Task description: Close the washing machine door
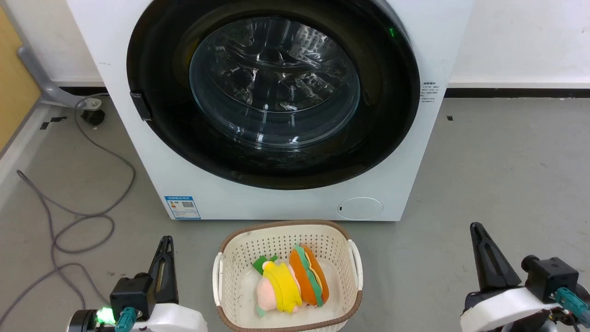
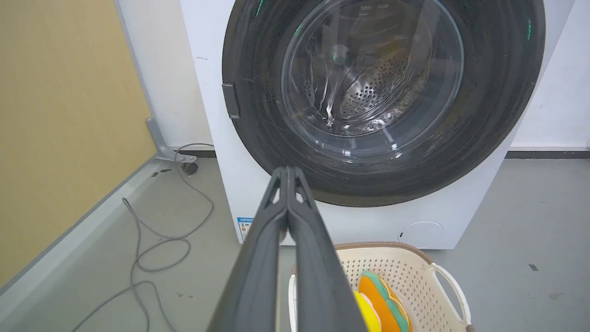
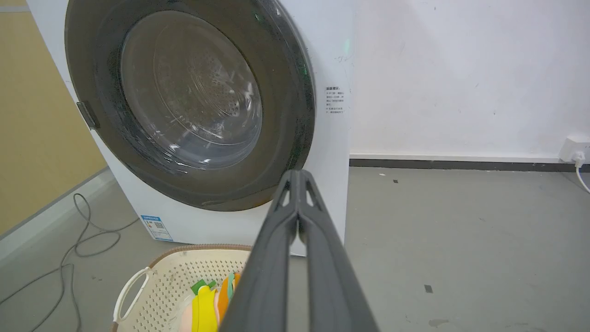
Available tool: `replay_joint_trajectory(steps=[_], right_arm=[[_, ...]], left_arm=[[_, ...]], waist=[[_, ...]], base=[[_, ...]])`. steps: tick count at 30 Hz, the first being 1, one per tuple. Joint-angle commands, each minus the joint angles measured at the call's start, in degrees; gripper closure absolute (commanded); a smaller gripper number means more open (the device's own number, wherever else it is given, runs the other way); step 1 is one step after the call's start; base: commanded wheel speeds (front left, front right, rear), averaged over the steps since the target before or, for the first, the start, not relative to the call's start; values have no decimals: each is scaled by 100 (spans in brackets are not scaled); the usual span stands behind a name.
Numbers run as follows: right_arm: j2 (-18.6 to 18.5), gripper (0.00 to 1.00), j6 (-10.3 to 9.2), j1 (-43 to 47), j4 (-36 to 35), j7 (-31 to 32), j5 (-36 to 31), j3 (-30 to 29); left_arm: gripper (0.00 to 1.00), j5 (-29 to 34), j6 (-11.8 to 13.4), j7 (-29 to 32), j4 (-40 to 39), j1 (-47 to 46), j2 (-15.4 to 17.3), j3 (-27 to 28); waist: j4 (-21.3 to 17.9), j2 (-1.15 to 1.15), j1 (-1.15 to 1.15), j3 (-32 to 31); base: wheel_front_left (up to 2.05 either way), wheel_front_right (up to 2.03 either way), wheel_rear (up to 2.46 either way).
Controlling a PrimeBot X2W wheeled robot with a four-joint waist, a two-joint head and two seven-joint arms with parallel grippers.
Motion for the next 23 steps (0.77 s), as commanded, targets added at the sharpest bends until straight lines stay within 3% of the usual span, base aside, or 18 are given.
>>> replay_joint_trajectory(steps=[1,23], right_arm=[[13,100,-2,46,-67,40,-88,17],[18,100,-3,65,-240,298,-274,92]], left_arm=[[100,42,-48,42,-42,-83,2,4],[100,80,-152,299,-116,-128,2,7]], waist=[[2,0,0,0],[27,0,0,2]], base=[[0,0,0],[0,0,0]])
